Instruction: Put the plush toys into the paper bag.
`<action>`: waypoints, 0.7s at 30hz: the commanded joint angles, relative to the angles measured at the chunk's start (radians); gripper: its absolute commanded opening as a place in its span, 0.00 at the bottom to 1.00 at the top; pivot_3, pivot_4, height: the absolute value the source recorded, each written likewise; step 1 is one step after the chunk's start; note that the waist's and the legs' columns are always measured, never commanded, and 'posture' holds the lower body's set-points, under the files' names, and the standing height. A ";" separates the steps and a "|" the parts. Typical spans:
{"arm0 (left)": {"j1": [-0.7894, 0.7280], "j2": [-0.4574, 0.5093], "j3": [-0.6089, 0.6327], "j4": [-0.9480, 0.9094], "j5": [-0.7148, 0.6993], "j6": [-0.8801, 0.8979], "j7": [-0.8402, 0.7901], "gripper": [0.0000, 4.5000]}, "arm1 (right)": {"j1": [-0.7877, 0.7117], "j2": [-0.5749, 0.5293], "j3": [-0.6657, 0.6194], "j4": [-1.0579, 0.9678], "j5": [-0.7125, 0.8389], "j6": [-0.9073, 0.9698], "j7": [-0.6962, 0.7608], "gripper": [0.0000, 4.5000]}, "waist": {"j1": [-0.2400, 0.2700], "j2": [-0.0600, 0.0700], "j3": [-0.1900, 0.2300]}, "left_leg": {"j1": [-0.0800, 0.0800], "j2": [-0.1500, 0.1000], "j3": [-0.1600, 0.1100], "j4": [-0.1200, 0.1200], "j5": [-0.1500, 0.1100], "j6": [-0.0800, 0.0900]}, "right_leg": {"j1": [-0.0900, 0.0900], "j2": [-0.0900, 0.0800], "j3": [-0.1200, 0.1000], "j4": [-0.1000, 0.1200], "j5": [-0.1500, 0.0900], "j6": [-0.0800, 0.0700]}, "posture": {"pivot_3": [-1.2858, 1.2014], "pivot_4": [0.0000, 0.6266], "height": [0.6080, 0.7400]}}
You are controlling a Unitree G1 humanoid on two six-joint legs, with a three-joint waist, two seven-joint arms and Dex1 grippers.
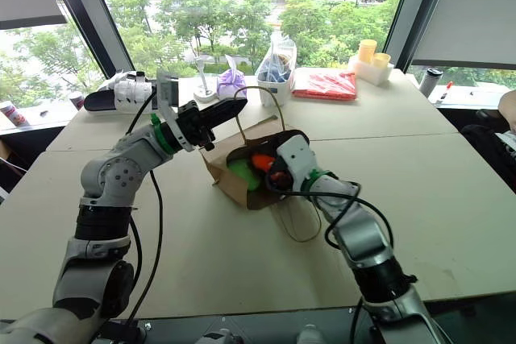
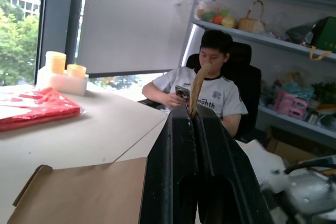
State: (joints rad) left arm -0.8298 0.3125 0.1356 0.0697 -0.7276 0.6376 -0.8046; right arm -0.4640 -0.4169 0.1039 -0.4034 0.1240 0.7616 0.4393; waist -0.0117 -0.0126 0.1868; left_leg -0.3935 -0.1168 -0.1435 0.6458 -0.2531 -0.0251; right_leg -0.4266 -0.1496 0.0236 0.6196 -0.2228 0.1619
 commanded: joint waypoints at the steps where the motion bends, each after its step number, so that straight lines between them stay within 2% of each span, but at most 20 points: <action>1: -0.024 0.007 0.011 0.019 0.015 -0.045 -0.014 0.00 | 0.057 -0.047 -0.115 -0.205 0.099 0.128 0.042 0.99 | 0.000 0.000 0.000 | 0.000 0.000 0.000 0.000 0.000 0.000 | 0.000 0.000 0.000 0.000 0.000 0.000 | 0.52 0.24 1.00; 3: -0.033 0.006 0.010 0.036 0.020 -0.055 -0.019 0.00 | 0.103 -0.049 -0.168 -0.256 0.150 0.192 0.045 0.99 | -0.001 0.000 0.000 | 0.000 0.000 0.000 0.000 -0.001 0.002 | 0.000 0.000 0.000 0.000 0.000 0.000 | 0.52 0.24 1.00; 7: -0.046 0.003 0.009 0.053 0.023 -0.066 -0.023 0.00 | 0.202 -0.083 -0.166 -0.247 0.140 0.189 0.036 0.99 | 0.001 0.000 0.000 | 0.000 0.001 0.001 0.000 -0.002 0.003 | 0.000 0.000 0.000 0.000 0.000 0.000 | 0.52 0.24 1.00; 19: -0.053 0.009 0.012 0.044 0.023 -0.061 -0.026 0.00 | 0.291 -0.093 -0.037 -0.011 0.025 0.028 -0.013 0.99 | 0.000 0.000 0.000 | 0.000 0.001 0.001 0.000 -0.001 0.001 | 0.001 0.000 0.000 0.000 0.000 0.000 | 0.52 0.24 1.00; 21: -0.053 0.009 0.012 0.042 0.023 -0.061 -0.023 0.00 | 0.282 -0.076 -0.042 0.013 0.026 0.012 -0.020 0.87 | -0.002 0.000 0.000 | 0.001 0.001 0.001 0.000 -0.001 0.001 | 0.001 0.000 0.000 0.000 0.000 0.000 | 0.52 0.24 1.00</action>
State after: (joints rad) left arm -0.8576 0.3136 0.1327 0.1420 -0.7000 0.5938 -0.8261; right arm -0.1699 -0.4972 0.0668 -0.3983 0.1637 0.7966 0.4296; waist -0.0133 -0.0128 0.1867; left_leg -0.3927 -0.1161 -0.1421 0.6463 -0.2537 -0.0241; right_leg -0.4258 -0.1495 0.0235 0.6197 -0.2227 0.1619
